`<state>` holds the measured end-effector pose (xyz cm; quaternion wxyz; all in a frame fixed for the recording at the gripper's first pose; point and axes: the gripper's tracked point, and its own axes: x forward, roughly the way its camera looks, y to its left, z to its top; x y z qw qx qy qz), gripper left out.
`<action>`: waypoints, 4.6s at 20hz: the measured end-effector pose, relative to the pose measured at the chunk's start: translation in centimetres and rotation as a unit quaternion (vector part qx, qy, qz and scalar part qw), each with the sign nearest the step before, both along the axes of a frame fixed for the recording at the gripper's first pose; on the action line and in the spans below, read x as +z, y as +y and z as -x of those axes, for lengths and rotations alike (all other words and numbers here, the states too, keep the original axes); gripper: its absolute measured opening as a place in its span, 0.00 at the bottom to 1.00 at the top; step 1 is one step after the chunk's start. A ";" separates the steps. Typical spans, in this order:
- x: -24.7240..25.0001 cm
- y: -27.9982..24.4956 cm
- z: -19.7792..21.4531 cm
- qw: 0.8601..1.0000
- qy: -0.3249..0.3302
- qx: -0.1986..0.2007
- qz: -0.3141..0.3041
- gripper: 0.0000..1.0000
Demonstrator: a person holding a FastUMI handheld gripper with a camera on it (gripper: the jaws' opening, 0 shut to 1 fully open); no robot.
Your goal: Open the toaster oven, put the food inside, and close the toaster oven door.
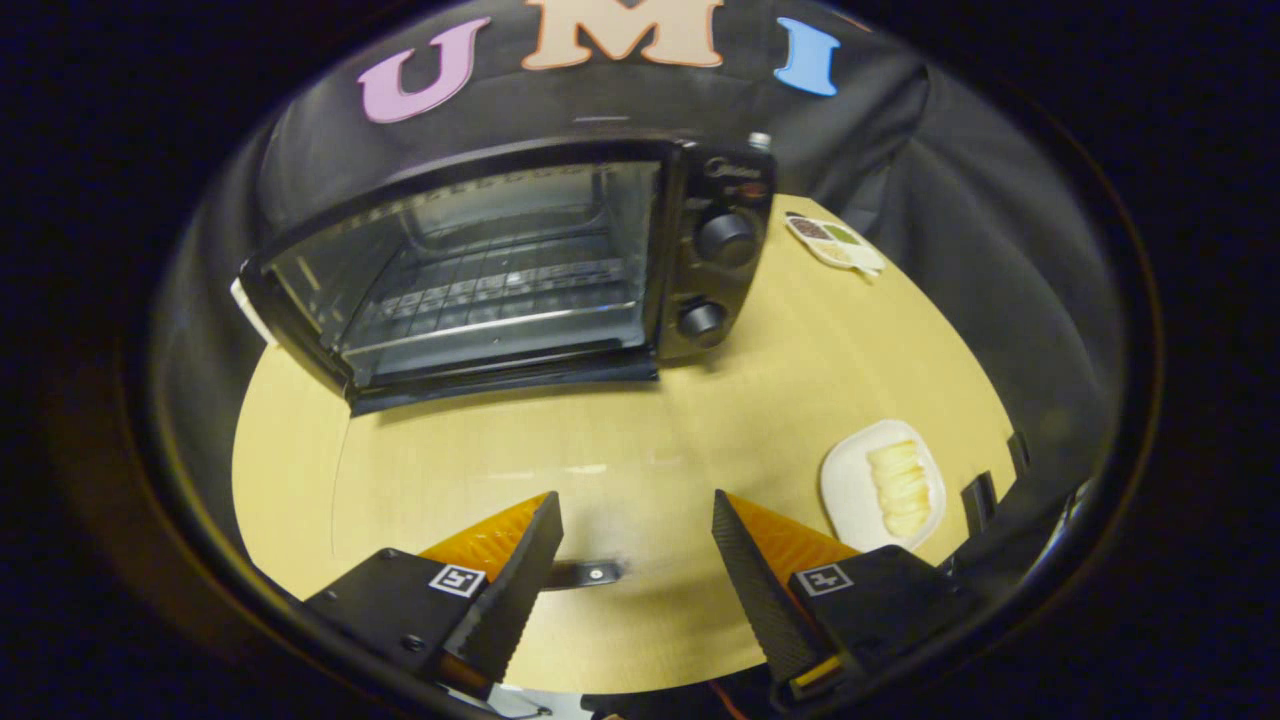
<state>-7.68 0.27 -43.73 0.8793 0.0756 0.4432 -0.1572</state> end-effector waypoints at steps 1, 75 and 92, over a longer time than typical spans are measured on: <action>0.5 -1.6 0.2 1.000 -0.002 -0.017 0.005 0.96; -0.7 9.6 -13.4 0.982 -0.030 -0.142 -0.122 0.25; 0.2 11.9 -17.7 0.975 -0.065 -0.096 -0.190 0.46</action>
